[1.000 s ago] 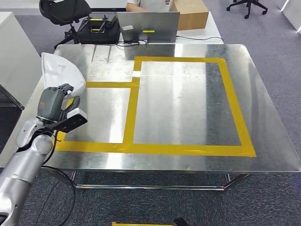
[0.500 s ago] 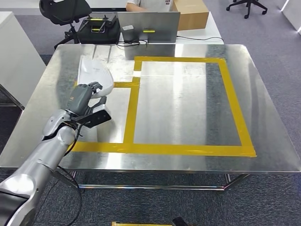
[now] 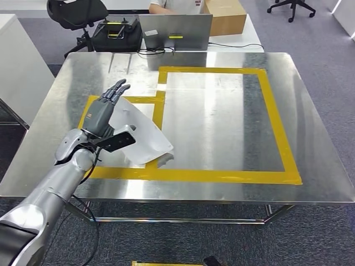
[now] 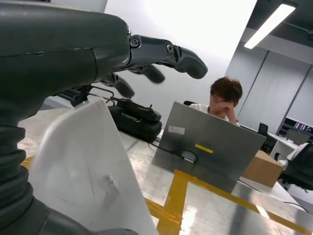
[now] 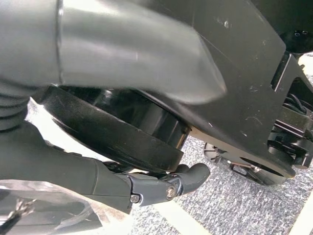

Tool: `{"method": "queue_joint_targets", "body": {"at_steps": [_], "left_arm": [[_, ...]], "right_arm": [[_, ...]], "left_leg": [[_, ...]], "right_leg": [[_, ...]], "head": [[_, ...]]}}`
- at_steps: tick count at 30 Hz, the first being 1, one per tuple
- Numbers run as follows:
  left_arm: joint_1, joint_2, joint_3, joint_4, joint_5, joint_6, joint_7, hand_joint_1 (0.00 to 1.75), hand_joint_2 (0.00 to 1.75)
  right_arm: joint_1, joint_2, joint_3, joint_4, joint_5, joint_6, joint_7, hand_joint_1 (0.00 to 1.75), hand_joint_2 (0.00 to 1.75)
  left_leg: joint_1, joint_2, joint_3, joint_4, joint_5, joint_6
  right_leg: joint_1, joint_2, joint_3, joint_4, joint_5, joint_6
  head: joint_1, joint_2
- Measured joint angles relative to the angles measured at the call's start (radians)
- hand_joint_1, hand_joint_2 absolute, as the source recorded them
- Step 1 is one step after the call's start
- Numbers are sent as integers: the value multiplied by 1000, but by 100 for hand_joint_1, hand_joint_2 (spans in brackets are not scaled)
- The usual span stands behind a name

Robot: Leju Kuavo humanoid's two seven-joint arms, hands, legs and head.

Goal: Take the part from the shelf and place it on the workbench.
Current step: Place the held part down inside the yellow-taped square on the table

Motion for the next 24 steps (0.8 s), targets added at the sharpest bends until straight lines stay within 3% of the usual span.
{"method": "queue_joint_targets", "body": {"at_steps": [7, 9, 11, 12, 14, 16, 17, 18, 20, 22, 24], "left_arm": [[1, -2, -9, -8, -3, 63, 25, 0, 0], [3, -3, -9, -18, 2, 80, 26, 0, 0], [7, -6, -9, -38, 23, 85, 24, 0, 0], [12, -7, -9, -55, 43, 83, 20, 0, 0], [43, -10, -4, -110, 107, 69, 5, 0, 0], [100, -10, 4, -188, 178, 43, -7, 0, 0], [128, -11, 7, -229, 205, 31, -10, 0, 0], [150, -11, 10, -266, 223, 22, -11, 0, 0], [176, -10, 15, -322, 236, 14, -10, 0, 0], [196, -8, 21, -369, 266, -7, -17, 0, 0], [240, -5, 33, -442, 358, -62, -38, 0, 0]], "right_arm": [[2, 0, 0, 0, -13, -2, -2, 0, 0], [3, 0, 0, 0, -16, -2, -1, 0, 0], [4, 0, 0, 0, -20, -6, -2, 0, 0], [4, -1, 0, 0, -23, -9, -3, 0, 0], [7, -2, -1, 0, -32, -16, -7, 0, 0], [13, -4, -2, 0, -40, -23, -10, 0, 0], [15, -5, -3, 0, -43, -25, -11, 0, 0], [16, -6, -3, 0, -45, -27, -11, 0, 0], [17, -7, -4, 1, -47, -28, -12, 0, 0], [18, -7, -4, 4, -50, -29, -12, 0, 0], [19, -6, -5, 5, -59, -31, -12, 0, 0]], "left_leg": [[-1, 0, 0, 2, -1, 1], [-3, -1, 2, -9, 11, 13], [2, 3, 26, -61, 43, 33], [8, 5, 38, -88, 56, 40], [15, 11, 49, -109, 64, 43], [20, 14, 49, -101, 55, 31], [25, 15, 48, -93, 48, 23], [32, 15, 47, -81, 38, 14], [41, 12, 36, -46, 14, -9], [37, 7, 14, -11, -6, -28], [32, 7, 2, 5, -16, -36]], "right_leg": [[-3, 0, 1, -4, 2, 2], [-6, 2, 7, -21, 12, 14], [-4, 2, 2, -22, 4, 24], [-3, 1, -15, 4, -13, 25], [-8, -3, -74, 116, -56, 30], [-17, -6, -118, 191, -59, 43], [-22, -9, -116, 181, -35, 52], [-28, -12, -96, 137, 2, 61], [-33, -16, -50, 51, 37, 80], [-34, -13, -36, 35, 17, 72], [-39, -9, -47, 49, 2, 48]], "head": [[0, 0], [-1, 0], [0, 0], [2, 0], [6, 0], [6, 0], [6, 0], [6, 0], [14, 0], [23, 0], [20, 0]]}}
